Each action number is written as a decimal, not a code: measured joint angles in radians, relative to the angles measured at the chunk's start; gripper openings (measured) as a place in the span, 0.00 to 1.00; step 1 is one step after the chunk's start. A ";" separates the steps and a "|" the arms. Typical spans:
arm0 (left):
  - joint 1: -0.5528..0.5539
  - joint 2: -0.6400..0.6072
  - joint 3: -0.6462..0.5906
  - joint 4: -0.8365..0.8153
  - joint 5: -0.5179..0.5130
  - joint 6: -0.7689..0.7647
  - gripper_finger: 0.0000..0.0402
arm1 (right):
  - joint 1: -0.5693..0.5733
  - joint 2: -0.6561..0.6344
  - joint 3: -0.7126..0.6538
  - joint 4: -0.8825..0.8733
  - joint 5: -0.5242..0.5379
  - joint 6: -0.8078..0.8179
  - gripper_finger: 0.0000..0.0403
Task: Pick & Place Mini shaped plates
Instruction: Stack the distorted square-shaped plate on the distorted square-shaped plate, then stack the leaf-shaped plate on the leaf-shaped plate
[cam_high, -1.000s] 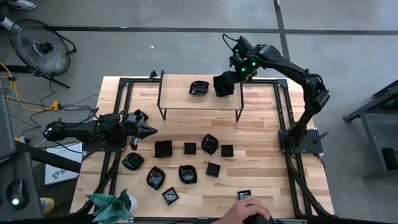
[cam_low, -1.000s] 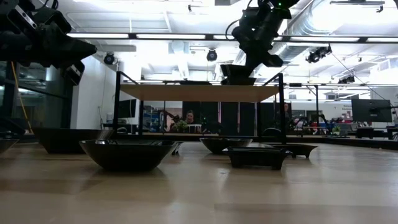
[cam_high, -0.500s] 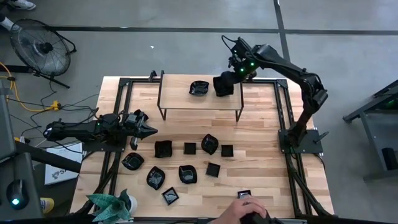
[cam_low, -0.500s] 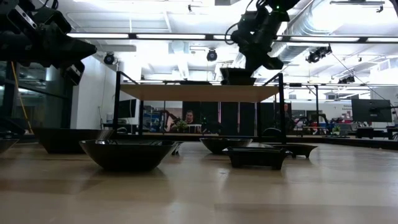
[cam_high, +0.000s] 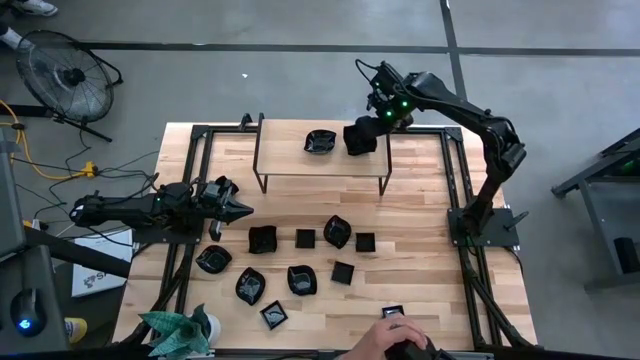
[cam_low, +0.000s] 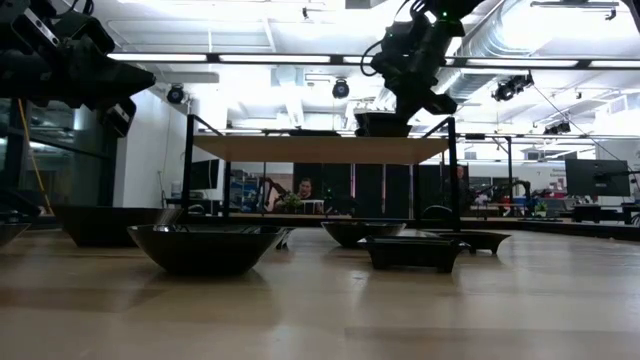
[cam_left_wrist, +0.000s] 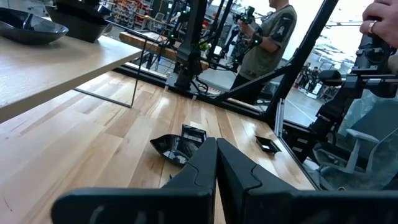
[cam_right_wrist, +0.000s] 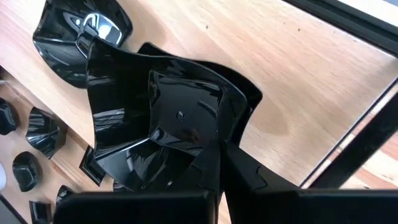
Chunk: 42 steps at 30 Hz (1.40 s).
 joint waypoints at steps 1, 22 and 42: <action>0.000 0.000 0.000 0.000 0.000 0.000 0.00 | 0.000 0.000 0.000 -0.006 0.000 0.000 0.02; 0.000 0.000 0.000 0.000 0.000 0.000 0.00 | 0.001 -0.044 0.000 -0.006 0.004 0.011 0.26; 0.000 0.000 0.000 0.000 0.000 0.000 0.00 | 0.206 -0.265 -0.034 -0.278 0.230 0.031 0.26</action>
